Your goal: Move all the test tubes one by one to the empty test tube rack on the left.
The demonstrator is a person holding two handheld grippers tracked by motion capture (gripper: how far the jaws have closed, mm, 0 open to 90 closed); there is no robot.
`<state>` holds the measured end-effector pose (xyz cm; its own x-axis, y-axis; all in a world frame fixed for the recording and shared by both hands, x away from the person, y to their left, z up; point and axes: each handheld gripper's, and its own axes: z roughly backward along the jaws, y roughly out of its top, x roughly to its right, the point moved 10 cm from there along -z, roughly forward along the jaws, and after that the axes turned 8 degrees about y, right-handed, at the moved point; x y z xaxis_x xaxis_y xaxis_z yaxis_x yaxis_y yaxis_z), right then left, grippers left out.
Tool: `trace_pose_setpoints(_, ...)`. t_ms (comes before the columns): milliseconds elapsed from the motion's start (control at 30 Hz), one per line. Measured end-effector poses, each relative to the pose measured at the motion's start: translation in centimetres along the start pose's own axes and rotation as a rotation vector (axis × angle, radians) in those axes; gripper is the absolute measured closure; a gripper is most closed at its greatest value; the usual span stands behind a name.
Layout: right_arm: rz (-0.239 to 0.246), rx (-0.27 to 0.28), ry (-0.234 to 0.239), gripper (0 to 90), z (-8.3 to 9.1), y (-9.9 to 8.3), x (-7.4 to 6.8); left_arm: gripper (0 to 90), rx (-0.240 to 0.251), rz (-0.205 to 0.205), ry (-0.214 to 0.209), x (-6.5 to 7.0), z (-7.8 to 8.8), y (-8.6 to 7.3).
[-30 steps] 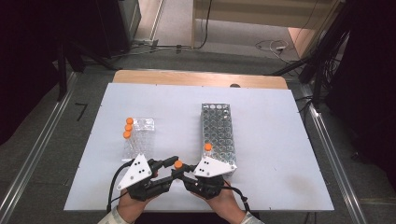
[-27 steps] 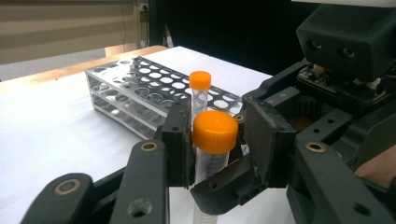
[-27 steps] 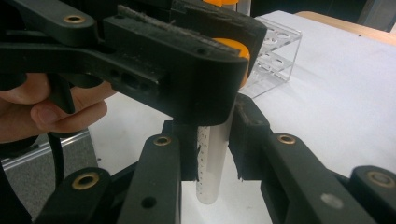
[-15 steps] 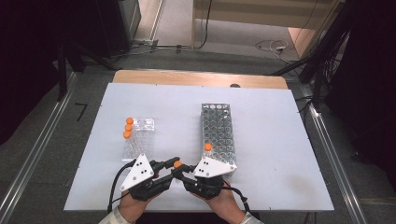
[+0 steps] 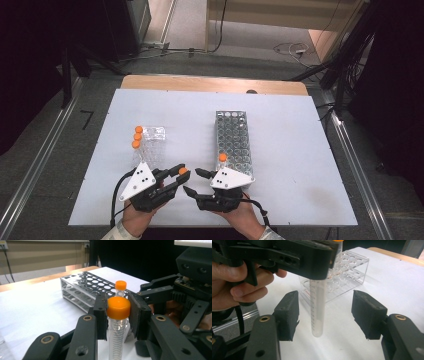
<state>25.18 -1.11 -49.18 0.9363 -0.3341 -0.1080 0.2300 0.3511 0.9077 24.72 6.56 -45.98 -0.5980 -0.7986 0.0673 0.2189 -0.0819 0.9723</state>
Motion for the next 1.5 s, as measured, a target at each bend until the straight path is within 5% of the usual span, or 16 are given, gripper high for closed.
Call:
trace_pose_setpoints(267,0.008,0.001,-0.038,23.8,1.2,0.0,0.3,69.6,0.017,0.013,0.021,-0.7,0.5,0.3)
trace_pose_setpoints(1133,-0.027,0.049,-0.141,23.8,6.4,-0.6,2.7,69.7,0.064,0.065,0.098,-3.7,2.5,1.7)
trace_pose_setpoints(1500,-0.048,0.048,-0.176,24.0,6.9,-1.1,4.1,69.6,0.084,0.076,0.131,-5.0,3.3,2.3)
